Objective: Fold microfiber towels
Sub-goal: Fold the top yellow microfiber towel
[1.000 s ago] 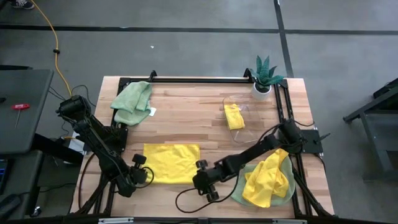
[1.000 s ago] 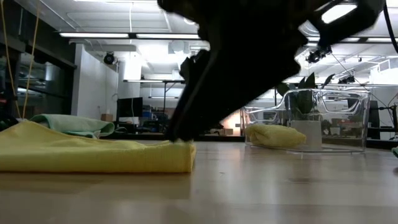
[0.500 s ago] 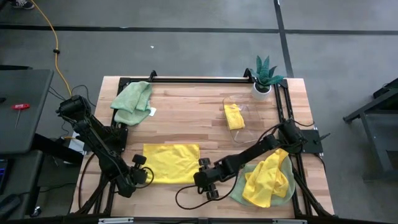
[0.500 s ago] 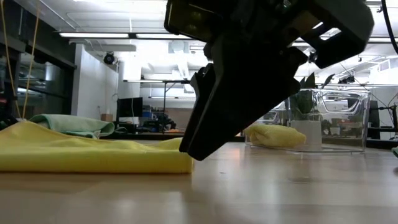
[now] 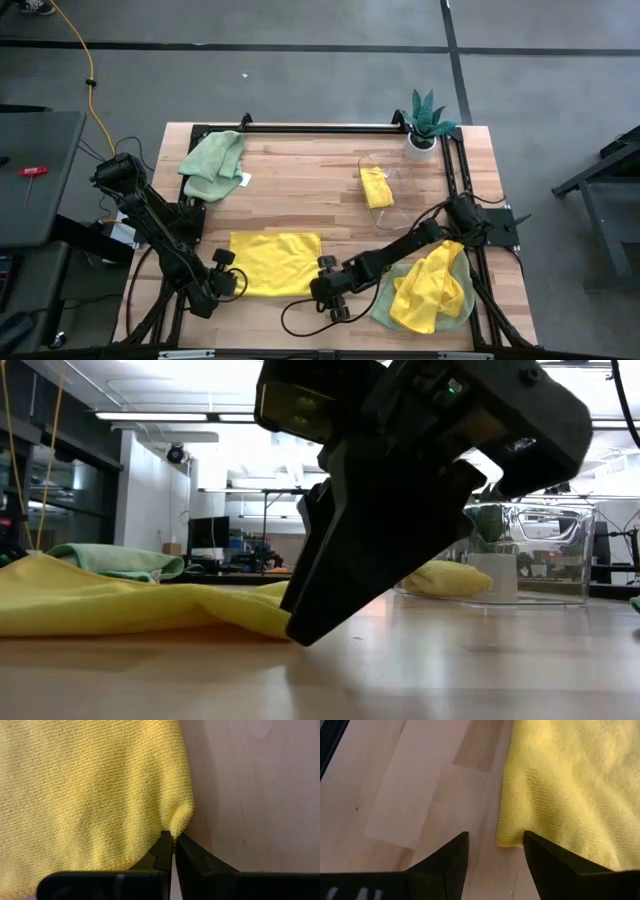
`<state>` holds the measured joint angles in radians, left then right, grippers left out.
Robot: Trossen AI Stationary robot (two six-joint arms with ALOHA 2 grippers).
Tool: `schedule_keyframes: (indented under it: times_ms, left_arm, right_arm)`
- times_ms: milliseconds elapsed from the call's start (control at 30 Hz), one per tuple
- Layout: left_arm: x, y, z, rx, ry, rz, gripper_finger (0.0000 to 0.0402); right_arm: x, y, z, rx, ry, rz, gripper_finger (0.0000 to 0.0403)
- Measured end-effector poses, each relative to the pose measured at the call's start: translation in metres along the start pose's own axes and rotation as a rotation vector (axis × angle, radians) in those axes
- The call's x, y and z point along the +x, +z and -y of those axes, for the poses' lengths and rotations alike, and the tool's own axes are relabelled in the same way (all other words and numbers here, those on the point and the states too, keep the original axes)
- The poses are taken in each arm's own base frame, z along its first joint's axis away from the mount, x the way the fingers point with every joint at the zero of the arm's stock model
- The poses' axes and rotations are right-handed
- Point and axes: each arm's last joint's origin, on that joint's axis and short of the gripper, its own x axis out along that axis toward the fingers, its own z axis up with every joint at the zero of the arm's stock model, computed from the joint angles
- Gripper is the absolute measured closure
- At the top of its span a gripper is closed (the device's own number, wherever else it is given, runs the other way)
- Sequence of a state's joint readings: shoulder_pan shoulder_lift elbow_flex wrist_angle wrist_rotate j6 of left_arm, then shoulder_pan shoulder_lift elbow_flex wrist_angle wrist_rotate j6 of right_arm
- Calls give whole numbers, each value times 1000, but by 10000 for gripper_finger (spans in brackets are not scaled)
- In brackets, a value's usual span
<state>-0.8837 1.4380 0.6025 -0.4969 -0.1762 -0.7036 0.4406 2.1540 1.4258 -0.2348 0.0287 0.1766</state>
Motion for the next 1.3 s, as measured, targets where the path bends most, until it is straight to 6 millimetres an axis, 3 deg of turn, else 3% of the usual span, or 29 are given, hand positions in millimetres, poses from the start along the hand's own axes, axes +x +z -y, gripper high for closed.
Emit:
schedule_keyframes:
  times_ms: [200,433,767,1033,1300]
  left_arm:
    - [0,0,0,0,0,0,399]
    - [0,1,0,-38,-1,2,399]
    - [5,20,-25,-53,17,4,399]
    - [10,42,-58,-11,45,60,399]
    - [12,50,-80,-14,44,51,399]
  right_arm:
    - [0,-1,0,15,6,-15,251]
    - [-1,-4,1,110,-1,-55,391]
    - [-4,-13,2,290,-30,-149,400]
    - [-11,-19,1,339,-74,-224,402]
    - [-21,-30,-1,354,-155,-327,402]
